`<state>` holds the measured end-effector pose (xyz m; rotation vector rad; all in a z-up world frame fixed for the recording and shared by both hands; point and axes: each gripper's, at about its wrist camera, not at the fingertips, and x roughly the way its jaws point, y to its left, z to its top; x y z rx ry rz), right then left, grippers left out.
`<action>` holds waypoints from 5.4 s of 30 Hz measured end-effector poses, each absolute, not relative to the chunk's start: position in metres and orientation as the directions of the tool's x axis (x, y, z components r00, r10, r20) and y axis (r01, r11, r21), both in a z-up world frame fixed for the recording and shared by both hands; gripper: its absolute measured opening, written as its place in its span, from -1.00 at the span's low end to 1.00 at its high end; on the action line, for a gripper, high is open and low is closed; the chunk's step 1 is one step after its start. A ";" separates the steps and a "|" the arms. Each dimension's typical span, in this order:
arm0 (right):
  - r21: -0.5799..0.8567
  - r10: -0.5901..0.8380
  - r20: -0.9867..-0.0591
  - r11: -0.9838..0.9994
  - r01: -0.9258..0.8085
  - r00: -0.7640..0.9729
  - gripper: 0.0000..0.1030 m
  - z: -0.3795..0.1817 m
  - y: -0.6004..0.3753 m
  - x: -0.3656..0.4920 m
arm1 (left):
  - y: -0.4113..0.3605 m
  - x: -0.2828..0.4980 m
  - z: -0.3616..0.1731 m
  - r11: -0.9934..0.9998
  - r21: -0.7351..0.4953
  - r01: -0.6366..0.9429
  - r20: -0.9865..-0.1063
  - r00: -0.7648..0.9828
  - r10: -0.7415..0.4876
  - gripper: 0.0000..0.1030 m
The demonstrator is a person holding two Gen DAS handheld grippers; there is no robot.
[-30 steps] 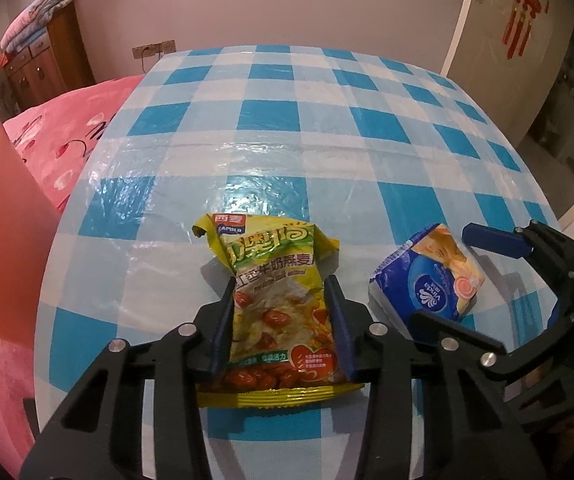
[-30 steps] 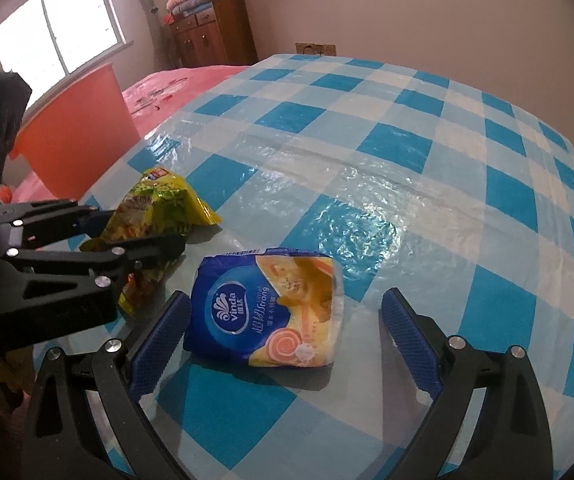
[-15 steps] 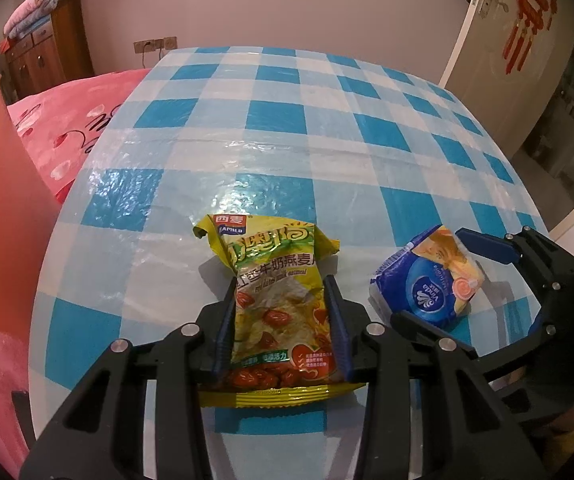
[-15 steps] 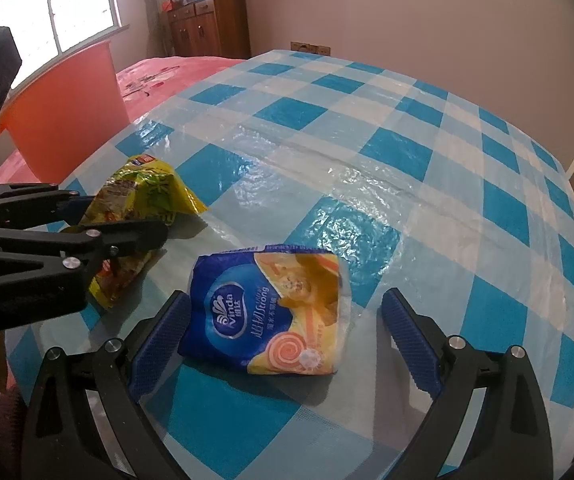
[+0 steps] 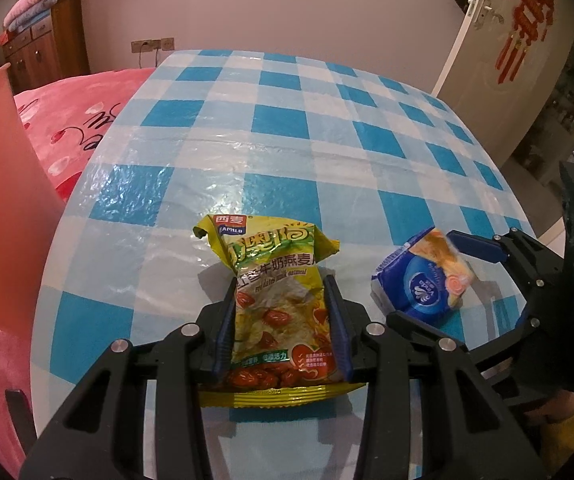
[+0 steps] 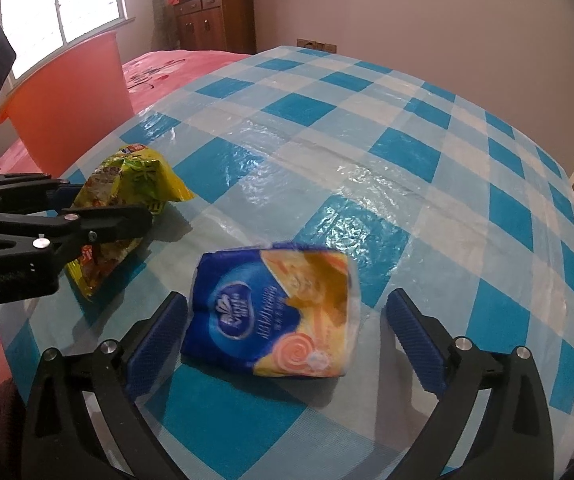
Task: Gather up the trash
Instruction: 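Lower right tool onto the small blue Vinda tissue pack while left tool holds the snack bag, then close right tool on the small blue Vinda tissue pack, then lift the snack bag and tissue pack and carry them over the orange bucket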
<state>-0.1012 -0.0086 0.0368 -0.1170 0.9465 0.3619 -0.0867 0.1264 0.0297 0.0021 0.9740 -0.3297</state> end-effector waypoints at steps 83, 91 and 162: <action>0.183 0.286 -0.797 0.954 -0.239 0.532 0.18 0.048 -0.023 -0.108 | 0.165 -0.073 0.020 0.939 -0.094 0.330 -0.794 0.545 -0.270 0.45; 0.178 0.259 -0.792 0.964 -0.197 0.553 0.52 0.046 -0.038 -0.108 | 0.159 -0.074 0.021 0.951 -0.040 0.306 -0.793 0.569 -0.216 -0.09; 0.240 0.475 -0.677 0.865 -0.442 0.563 0.05 0.166 0.063 -0.063 | 0.252 -0.087 0.175 0.995 -0.050 0.090 -0.550 0.829 -0.103 -0.24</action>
